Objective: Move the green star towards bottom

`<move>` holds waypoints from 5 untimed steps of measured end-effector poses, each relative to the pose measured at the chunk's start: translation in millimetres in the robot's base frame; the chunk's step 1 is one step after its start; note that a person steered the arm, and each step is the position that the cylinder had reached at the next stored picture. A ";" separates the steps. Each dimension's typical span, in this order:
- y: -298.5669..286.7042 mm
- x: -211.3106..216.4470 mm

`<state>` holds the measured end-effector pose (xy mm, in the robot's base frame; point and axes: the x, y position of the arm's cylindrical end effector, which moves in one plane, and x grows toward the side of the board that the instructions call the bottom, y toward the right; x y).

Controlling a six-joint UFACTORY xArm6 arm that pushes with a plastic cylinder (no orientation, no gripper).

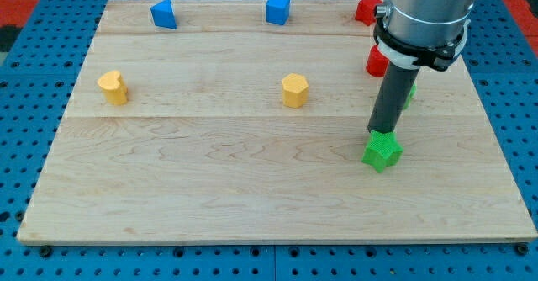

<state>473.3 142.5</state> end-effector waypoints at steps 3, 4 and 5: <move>-45.0 -2.0; -38.3 20.8; 11.8 34.8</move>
